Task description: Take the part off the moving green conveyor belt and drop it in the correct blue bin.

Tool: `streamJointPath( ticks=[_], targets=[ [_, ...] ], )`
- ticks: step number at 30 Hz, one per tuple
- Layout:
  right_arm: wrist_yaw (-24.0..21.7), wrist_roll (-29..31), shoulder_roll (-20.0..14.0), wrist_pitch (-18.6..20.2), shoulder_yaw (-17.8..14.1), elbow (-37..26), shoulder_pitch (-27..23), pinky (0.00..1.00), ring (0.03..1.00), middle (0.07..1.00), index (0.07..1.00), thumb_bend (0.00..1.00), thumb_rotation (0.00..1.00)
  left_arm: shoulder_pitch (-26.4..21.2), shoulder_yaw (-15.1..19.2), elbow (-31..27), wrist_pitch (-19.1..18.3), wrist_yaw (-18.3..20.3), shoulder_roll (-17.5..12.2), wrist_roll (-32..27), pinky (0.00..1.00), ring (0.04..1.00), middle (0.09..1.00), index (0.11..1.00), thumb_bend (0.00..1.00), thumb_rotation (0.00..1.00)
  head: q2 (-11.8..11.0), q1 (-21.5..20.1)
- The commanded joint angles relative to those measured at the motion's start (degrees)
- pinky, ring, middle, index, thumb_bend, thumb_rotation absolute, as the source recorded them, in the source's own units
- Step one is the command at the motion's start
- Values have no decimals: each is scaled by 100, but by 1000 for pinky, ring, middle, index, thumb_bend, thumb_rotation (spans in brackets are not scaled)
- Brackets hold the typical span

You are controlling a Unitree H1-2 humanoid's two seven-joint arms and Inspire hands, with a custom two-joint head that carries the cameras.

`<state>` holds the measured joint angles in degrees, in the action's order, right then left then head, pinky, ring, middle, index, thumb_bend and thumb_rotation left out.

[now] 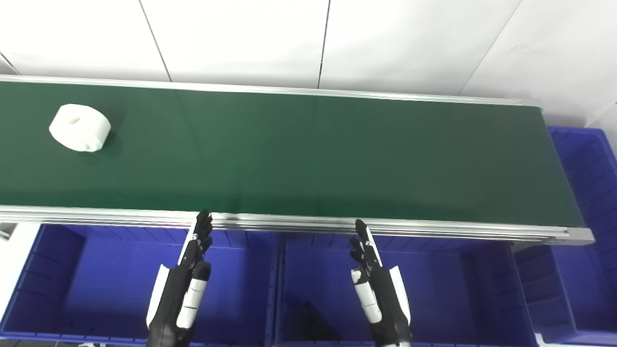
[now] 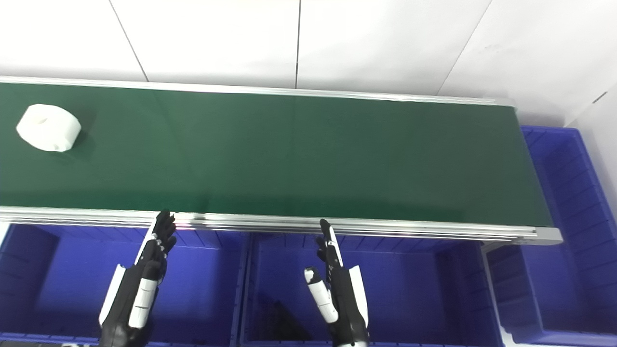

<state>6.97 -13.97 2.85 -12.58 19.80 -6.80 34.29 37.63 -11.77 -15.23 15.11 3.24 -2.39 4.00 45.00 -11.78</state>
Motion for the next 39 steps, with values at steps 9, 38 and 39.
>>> streamJointPath(
  ticks=[9,38,39],
  targets=[
    [-14,261,77,-839,-54,639,-207,995,972,1000,1000,800,1000,-194,-93,758,898,-389,307,900,957,984,1000,1000,700,955,-653,978],
    [-328,828,-291,-1414,-398,1034,-345,1000,1000,1000,1000,616,1000,-180,-518,1025,881,-813,653,1450,807,912,984,1000,593,836,-1147,2241],
    [-350,855,-299,-1414,-401,1033,-347,1000,1000,1000,1000,609,1000,-184,-522,1035,877,-823,661,1456,810,913,982,1000,599,835,-1162,2242]
  ],
)
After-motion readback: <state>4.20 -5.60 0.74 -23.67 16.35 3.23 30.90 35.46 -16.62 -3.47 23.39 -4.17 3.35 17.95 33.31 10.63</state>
